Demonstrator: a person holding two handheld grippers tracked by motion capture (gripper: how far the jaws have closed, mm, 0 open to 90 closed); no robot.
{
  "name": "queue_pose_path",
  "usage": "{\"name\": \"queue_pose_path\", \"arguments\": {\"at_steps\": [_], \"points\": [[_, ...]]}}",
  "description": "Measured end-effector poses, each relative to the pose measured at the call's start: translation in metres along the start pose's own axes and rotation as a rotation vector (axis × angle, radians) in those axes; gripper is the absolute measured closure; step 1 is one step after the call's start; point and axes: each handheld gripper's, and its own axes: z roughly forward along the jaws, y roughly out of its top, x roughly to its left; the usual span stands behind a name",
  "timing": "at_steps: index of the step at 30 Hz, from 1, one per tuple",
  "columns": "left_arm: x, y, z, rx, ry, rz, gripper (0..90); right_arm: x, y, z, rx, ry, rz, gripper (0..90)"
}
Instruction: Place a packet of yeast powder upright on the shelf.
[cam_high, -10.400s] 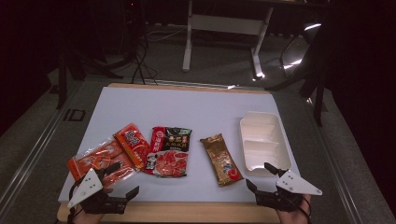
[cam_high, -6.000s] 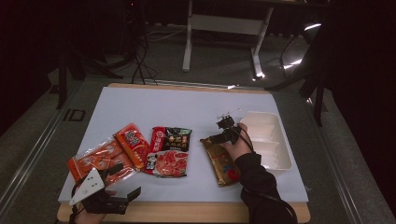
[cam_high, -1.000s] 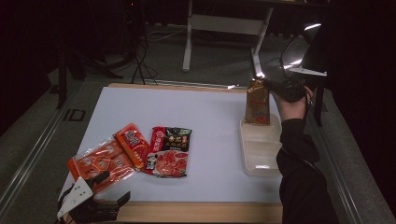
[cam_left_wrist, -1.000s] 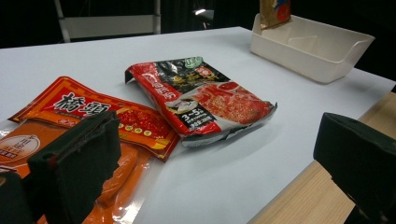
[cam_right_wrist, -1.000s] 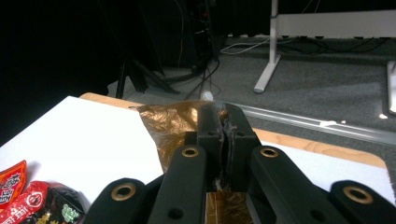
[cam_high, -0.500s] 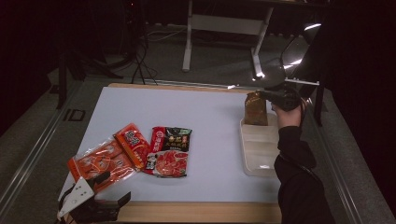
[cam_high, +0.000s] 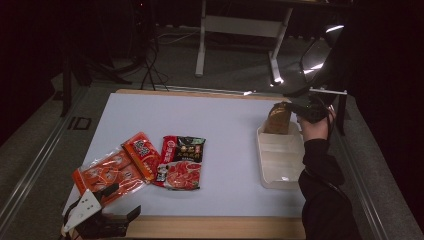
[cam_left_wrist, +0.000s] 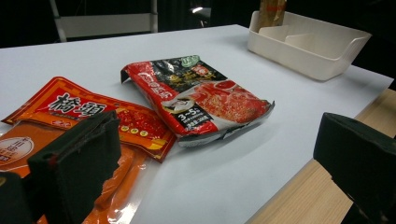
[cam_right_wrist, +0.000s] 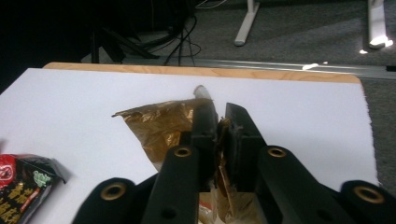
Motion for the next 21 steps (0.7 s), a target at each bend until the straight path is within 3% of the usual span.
{"name": "queue_pose_path", "arguments": {"at_steps": [8,11,18,21], "points": [[0.000,0.001,0.006,0.004,-0.017,0.008,1.2,0.002,0.000,-0.017,-0.033,-0.029,-0.026,54.9],[-0.001,0.002,0.008,0.005,-0.022,0.015,1.2,0.006,0.001,-0.023,-0.050,-0.033,-0.040,49.4],[-0.001,0.004,0.013,-0.008,-0.031,0.029,1.2,0.028,0.001,-0.045,-0.127,0.007,-0.087,33.1],[-0.001,0.004,0.013,-0.024,-0.035,0.029,1.2,0.045,-0.002,-0.056,-0.157,0.040,-0.113,24.7]]}}
